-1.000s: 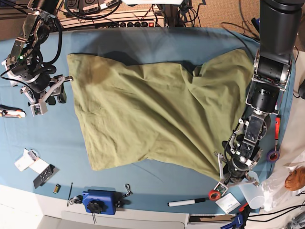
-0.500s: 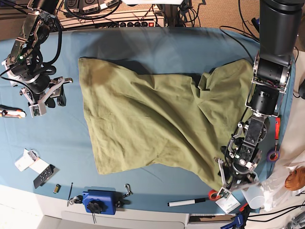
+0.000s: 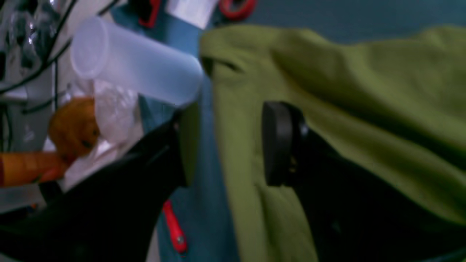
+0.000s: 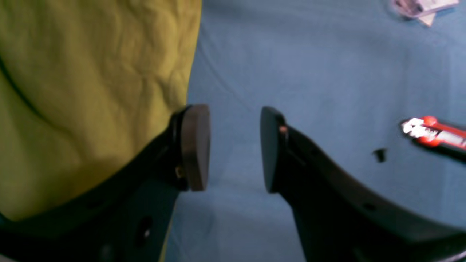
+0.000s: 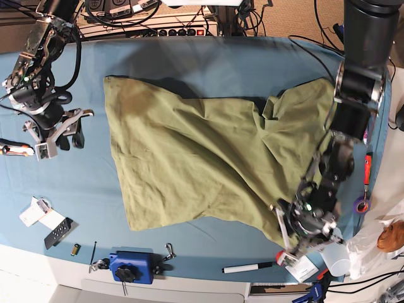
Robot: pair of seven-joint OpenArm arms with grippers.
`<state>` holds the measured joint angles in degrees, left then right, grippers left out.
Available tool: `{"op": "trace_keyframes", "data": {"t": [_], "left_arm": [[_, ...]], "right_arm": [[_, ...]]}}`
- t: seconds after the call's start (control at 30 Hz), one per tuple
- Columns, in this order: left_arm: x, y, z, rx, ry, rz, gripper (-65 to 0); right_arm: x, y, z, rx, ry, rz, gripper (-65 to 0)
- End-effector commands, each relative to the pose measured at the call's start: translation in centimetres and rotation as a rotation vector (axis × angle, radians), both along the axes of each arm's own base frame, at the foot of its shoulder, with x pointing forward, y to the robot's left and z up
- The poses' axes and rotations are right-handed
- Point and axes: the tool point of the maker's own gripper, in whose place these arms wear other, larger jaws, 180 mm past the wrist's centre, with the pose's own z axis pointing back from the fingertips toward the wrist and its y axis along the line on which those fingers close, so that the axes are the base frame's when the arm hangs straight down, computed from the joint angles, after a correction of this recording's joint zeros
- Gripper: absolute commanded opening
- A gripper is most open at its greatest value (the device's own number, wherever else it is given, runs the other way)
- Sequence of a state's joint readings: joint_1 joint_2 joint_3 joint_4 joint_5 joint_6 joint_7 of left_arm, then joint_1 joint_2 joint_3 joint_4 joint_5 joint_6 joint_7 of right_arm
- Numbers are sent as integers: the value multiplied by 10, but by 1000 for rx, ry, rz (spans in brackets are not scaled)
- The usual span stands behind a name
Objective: Layout the t-shirt on the table in an organized manner, then fold the t-shirt properly
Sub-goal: 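Drag the grasped fabric with the left gripper toward the t-shirt corner, then release the fabric and raise the left gripper toward the shirt's shoulder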
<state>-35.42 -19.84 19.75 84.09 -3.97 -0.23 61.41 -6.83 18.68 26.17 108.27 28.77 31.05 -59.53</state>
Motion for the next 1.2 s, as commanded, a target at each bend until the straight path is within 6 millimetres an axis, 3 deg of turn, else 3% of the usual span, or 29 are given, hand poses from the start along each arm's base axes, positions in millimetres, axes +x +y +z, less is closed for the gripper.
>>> {"op": "trace_keyframes", "data": {"t": [0.0, 0.1, 0.23, 0.4, 0.7, 0.87, 1.17], "left_arm": [[3, -1, 25, 11, -68, -4, -367], [-21, -7, 18, 37, -70, -20, -367], [-53, -11, -13, 36, -11, -44, -367], [-92, 0, -41, 94, 50, -39, -367], [-178, 23, -63, 103, 134, -74, -367], [-227, 11, -81, -31, 257, -191, -367], [-269, 32, -100, -78, 370, -158, -366]], "right_arm": [[7, -7, 17, -20, -55, -10, -416], [7, -13, 16, -14, -47, -52, -416], [3, -18, 11, -22, -18, -82, -416], [3, -18, 11, -22, -16, -83, -416], [0, -18, 8, -23, 5, -85, -416], [0, -18, 7, -21, 10, -84, -416], [-2, -19, 5, -26, 24, -87, -416]]}}
